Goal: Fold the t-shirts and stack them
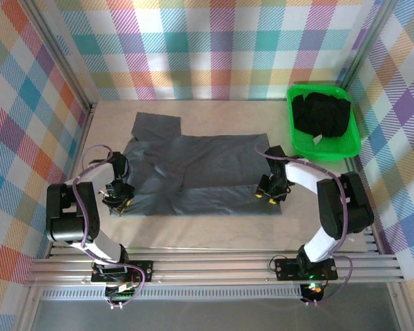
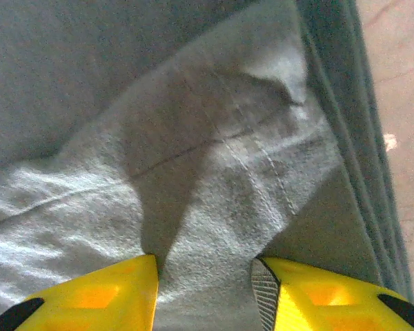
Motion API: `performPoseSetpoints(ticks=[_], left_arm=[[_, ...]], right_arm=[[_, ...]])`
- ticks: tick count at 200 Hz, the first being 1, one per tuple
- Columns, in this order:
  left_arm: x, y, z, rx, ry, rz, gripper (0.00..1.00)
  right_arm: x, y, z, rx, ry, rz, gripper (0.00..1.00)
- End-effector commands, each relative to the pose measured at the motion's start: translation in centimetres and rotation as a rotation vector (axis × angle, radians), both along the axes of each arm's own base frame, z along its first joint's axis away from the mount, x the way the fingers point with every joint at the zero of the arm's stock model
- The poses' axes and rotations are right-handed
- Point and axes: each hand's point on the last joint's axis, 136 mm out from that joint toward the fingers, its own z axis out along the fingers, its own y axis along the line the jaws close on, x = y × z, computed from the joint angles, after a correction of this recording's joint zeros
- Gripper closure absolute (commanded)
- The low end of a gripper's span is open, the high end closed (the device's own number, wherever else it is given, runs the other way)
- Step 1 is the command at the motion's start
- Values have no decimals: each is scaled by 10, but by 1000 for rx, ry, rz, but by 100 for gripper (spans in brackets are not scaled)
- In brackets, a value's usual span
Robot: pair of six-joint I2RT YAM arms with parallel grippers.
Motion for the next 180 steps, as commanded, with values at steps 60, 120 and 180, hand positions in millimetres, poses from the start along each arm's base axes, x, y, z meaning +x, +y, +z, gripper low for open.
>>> performPoseSetpoints(ticks=[60, 120, 180], left_arm=[[-57, 24, -4, 77, 114, 89, 66], [-90, 27, -2, 77, 133, 146, 65], [-6, 38, 67, 105, -117, 155, 55]], right_arm=[[-55, -19, -15, -154, 189, 24, 54], [-92, -10, -9, -127, 233, -1, 54], [-16, 10, 61, -67, -100, 62, 45]])
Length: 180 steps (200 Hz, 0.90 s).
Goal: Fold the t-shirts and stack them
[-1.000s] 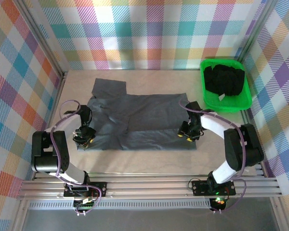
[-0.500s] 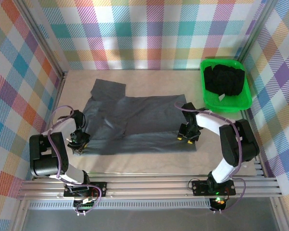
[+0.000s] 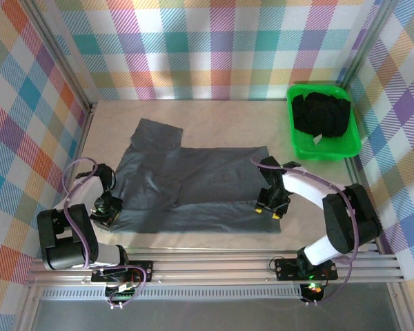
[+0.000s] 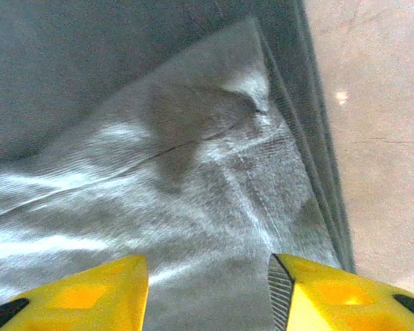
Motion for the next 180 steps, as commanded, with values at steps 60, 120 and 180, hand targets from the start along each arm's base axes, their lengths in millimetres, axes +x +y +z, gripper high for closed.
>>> performPoseSetpoints(ticks=[60, 120, 180], left_arm=[[261, -21, 71, -71, -429, -290, 52], [398, -10, 44, -7, -550, -406, 49], [478, -9, 22, 89, -702, -428, 46]], right_arm=[[175, 56, 97, 212, -438, 165, 44], [222, 69, 110, 266, -470, 171, 45], [211, 69, 109, 298, -452, 114, 45]])
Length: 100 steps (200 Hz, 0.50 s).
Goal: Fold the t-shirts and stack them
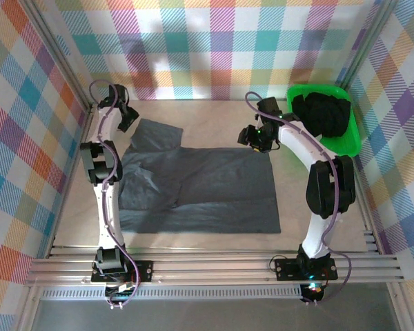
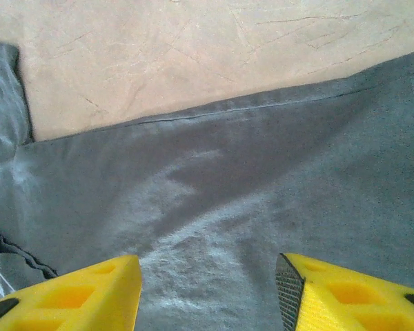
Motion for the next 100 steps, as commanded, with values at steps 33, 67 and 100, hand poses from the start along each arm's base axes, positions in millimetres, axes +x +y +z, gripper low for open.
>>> performPoseSetpoints(ticks=[33, 67, 100], left_arm=[[41, -32, -9, 113, -112, -78, 46], [36, -53, -27, 170, -57, -99, 45], [11, -62, -48, 161, 76, -91, 45]], right_arm=[[-22, -4, 1, 16, 30, -13, 45], [-27, -4, -2, 26, 39, -12, 45], [-27, -4, -3, 31, 38, -4, 46]])
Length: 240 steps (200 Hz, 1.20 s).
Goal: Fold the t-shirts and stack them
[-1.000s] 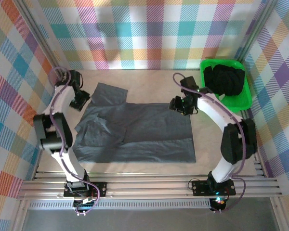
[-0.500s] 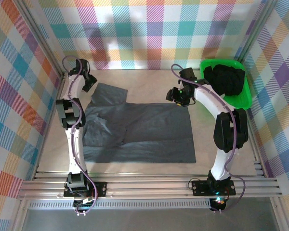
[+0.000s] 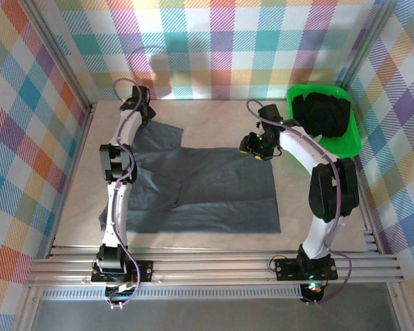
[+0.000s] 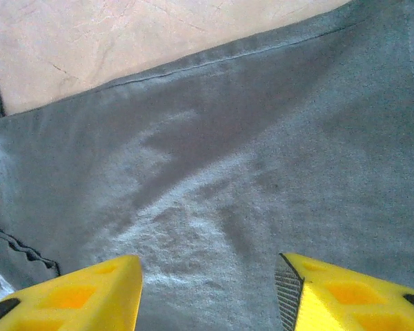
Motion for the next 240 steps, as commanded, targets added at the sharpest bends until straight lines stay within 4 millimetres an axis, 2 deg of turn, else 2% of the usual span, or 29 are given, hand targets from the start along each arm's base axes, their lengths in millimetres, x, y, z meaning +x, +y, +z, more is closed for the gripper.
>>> performPoseSetpoints(ticks=[1, 20, 38, 71, 93, 106, 116, 131, 155, 175, 195, 240], left_arm=[[-27, -7, -29, 13, 144, 5, 45], [-41, -15, -35, 26, 212, -7, 48], [-63, -11, -41, 39, 301, 21, 54], [-91, -10, -50, 52, 418, 35, 75], [-94, -10, -48, 53, 432, 27, 91], [-89, -10, -37, 57, 399, 26, 100], [-82, -9, -24, 60, 361, 28, 100], [-74, -8, -1, 63, 300, 36, 100], [-66, -10, 39, 37, 207, 53, 100], [-61, -17, 64, -8, 144, 47, 100], [-59, -24, 78, -54, 111, 34, 100], [-59, -24, 102, -114, 70, 18, 100]], right_arm=[[-2, 3, 14, 33, -24, 0, 46], [-1, 2, 12, 33, -24, 1, 46], [2, 2, 12, 39, -26, 0, 46], [8, 1, 10, 43, -26, -7, 46], [12, -1, 11, 34, -32, -13, 46], [15, -6, 10, 1, -38, -25, 47], [19, -15, 6, -52, -42, -45, 47], [25, -39, -5, -191, -36, -105, 49], [44, -69, -17, -392, -26, -172, 51], [67, -75, -27, -475, -18, -175, 56], [82, -88, -39, -557, 12, -202, 59], [104, -94, -69, -525, 69, -189, 61]])
